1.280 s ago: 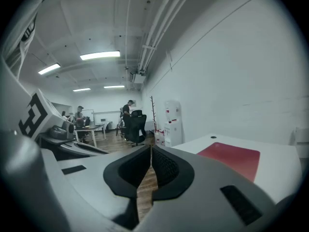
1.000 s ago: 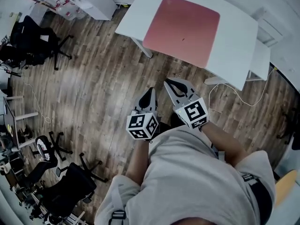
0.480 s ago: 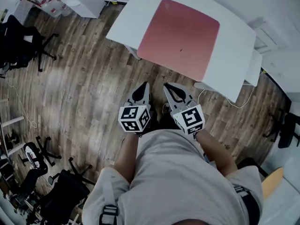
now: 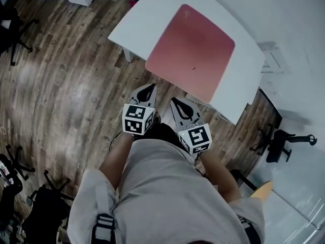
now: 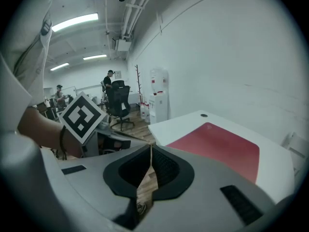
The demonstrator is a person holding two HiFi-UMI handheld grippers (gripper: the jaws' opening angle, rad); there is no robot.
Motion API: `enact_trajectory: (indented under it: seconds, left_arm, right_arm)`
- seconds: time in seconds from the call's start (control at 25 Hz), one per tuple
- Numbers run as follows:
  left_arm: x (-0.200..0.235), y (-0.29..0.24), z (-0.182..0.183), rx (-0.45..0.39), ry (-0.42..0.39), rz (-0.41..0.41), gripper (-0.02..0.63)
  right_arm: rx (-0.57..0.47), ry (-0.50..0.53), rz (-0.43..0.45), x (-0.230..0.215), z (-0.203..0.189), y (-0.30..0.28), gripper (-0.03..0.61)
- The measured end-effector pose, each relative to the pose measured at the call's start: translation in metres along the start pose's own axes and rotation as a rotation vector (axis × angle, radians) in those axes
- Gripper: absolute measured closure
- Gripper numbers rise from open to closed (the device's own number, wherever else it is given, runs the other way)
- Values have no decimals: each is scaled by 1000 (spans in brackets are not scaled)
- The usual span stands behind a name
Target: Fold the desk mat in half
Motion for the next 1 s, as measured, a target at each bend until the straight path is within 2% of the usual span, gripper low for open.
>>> enact_trajectory:
  seconds: [0.12, 0.24, 0.48, 0.64, 0.72, 0.76, 1.0]
  left_arm:
    - [24, -9, -3, 8, 24, -15, 601]
    - [56, -13, -8, 12, 66, 3, 601]
    - [99, -33, -14, 17, 157, 24, 600]
    - [130, -53, -27, 36, 287, -4, 583]
    - [140, -61, -31, 35, 364, -32, 504]
    - [142, -63, -33, 31, 402, -47, 488]
    - [148, -82, -35, -3, 562, -123, 468]
  right_arm:
    - [43, -23, -59, -3, -3, -12, 537]
    - [79, -77, -108, 0, -1, -25, 537]
    - [111, -85, -128, -2, 3, -35, 537]
    - [124, -90, -138, -3, 5, -51, 537]
    - [127, -92, -144, -4, 6, -57, 537]
    - [127, -92, -147, -5, 7, -57, 537]
    - [128, -100, -166, -20, 9, -56, 537]
Point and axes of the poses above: the fingertips, and each gripper's own axes: y backward along the fingers, x to its left, z out of its top, the point moved 2 cm from there along y, backward along the fingers, and after that the axes turned 12 degrees about -z, right-handed, at the moved point
